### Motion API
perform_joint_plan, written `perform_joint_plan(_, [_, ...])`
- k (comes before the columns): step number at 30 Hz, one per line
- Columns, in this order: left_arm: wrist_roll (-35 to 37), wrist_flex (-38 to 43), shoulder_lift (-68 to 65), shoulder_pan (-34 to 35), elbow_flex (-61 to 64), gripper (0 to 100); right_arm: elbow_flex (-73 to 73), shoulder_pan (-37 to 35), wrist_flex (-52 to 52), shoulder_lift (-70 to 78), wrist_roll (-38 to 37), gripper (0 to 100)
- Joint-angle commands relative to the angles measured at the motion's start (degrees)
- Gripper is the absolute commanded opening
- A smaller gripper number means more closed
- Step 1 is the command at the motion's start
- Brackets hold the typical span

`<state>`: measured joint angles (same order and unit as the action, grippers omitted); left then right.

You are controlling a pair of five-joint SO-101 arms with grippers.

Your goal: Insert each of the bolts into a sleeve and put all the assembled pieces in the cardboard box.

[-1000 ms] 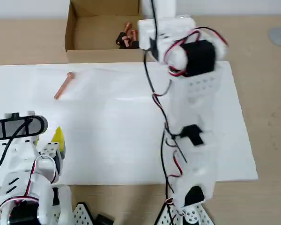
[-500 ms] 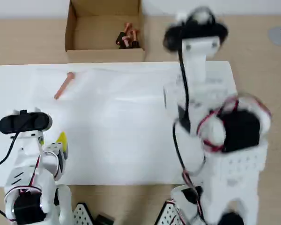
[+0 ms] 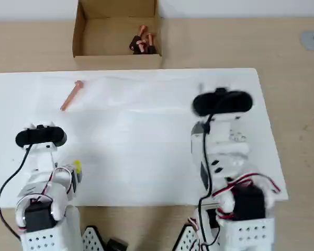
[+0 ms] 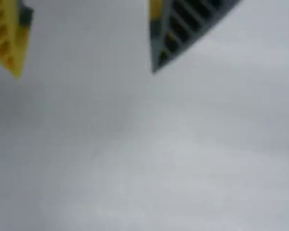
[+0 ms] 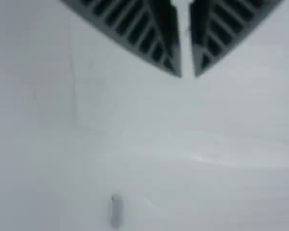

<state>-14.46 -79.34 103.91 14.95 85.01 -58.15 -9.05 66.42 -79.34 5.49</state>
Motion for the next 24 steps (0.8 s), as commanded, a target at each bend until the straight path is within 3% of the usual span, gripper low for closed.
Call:
perform_joint_plan(1, [-0.1, 3.2, 0.2, 0.7, 2.1, 19, -9.5, 0.8, -6.4, -9.2, -3.3, 1.0])
perform_joint_plan(9, [-0.1, 8.0, 0.2, 0.7, 6.8, 19, -29.0, 0.9, -10.3, -30.9, -6.5, 1.0])
perform_joint_plan(15, [-0.4, 8.1, 0.2, 0.7, 6.8, 19, -34.9, 1.3, -14.2, -29.6, -6.3, 1.0])
perform_joint_plan(24, [-0.4, 8.4, 0.2, 0.6, 6.9, 19, -38.6, 10.1, -18.5, -29.5, -6.3, 1.0])
